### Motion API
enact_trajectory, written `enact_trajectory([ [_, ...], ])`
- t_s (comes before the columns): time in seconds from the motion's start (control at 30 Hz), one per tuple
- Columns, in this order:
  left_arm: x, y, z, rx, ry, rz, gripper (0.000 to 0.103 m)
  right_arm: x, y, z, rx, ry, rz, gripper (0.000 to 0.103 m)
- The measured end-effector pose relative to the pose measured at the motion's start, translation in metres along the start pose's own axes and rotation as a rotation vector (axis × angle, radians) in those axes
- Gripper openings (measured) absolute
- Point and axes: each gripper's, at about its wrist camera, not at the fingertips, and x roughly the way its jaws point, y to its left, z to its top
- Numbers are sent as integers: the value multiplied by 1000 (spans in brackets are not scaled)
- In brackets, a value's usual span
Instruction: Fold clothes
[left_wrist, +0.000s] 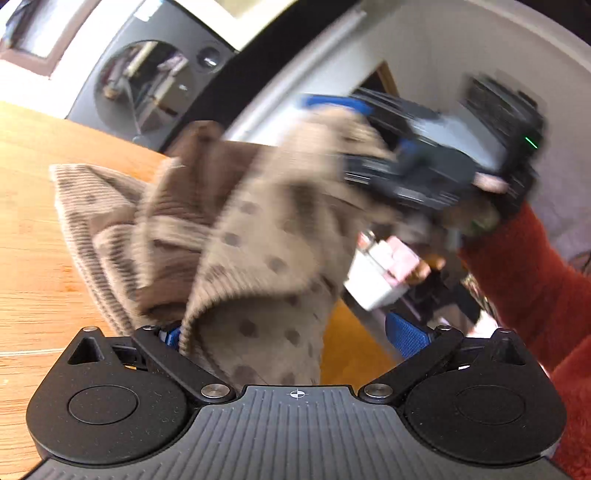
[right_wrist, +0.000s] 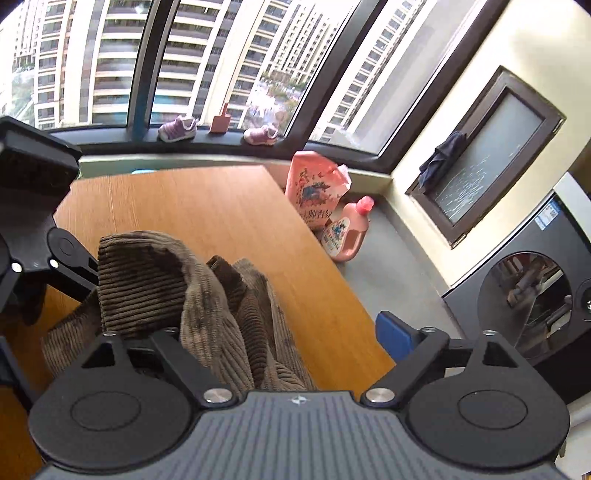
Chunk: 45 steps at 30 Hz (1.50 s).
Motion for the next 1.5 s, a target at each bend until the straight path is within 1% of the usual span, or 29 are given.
enact_trajectory([
  [0.13,-14,13,14,-59,-123,124,103,-54,1,-25,60,-105,-17,103],
  [0.2,-21,17,23,-71,-185,191,103,-72,3,-42,87,-134,-11,103],
  [0.3,-23,21,36,-68,-210,250,103,-86,4,-58,93,-177,-44,103],
  [0.33,-22,22,39,-69,-210,263,103,-89,2,-63,105,-193,-71,103],
  [0.43,-18,28,48,-72,-212,313,103,-79,-7,-67,136,-179,-156,103],
  [0.5,-18,31,49,-83,-209,349,103,-59,-8,-69,129,-190,-221,103],
  [0.53,-24,28,40,-96,-208,351,103,-49,-8,-70,125,-197,-254,103],
  [0.57,-30,26,31,-110,-207,351,103,-33,-8,-69,128,-203,-257,103],
  [0.63,-34,23,27,-130,-223,329,103,-1,-8,-66,136,-215,-254,103],
  [0.67,-39,20,26,-124,-239,321,103,22,-6,-63,120,-192,-252,103],
  [0.73,-49,14,25,-106,-271,312,103,64,1,-59,39,-128,-274,103],
  [0.8,-59,7,25,-81,-299,301,103,95,0,-56,11,-45,-255,103],
  [0.87,-61,-5,32,-10,-283,219,103,102,-8,-51,38,-25,-211,103],
  [0.9,-61,-11,36,25,-272,177,103,96,-12,-48,62,-39,-192,103],
  [0.93,-56,-19,40,66,-234,140,103,90,-17,-46,87,-56,-173,103],
  [0.97,-45,-26,43,106,-193,114,103,77,-25,-44,146,-83,-134,103],
  [1.03,-24,-40,49,183,-112,69,103,52,-41,-41,262,-131,-87,103],
  [1.07,-11,-41,49,198,-85,94,103,39,-49,-41,320,-155,-65,103],
  [1.13,14,-44,49,228,-30,144,103,12,-63,-42,403,-192,-54,103],
  [1.17,26,-46,48,241,-5,169,103,12,-62,-47,409,-178,-67,103],
  [1.4,36,-37,39,176,19,287,103,29,-50,-88,421,-40,-162,103],
  [1.5,36,-43,38,213,49,296,103,37,-44,-106,426,20,-203,103],
])
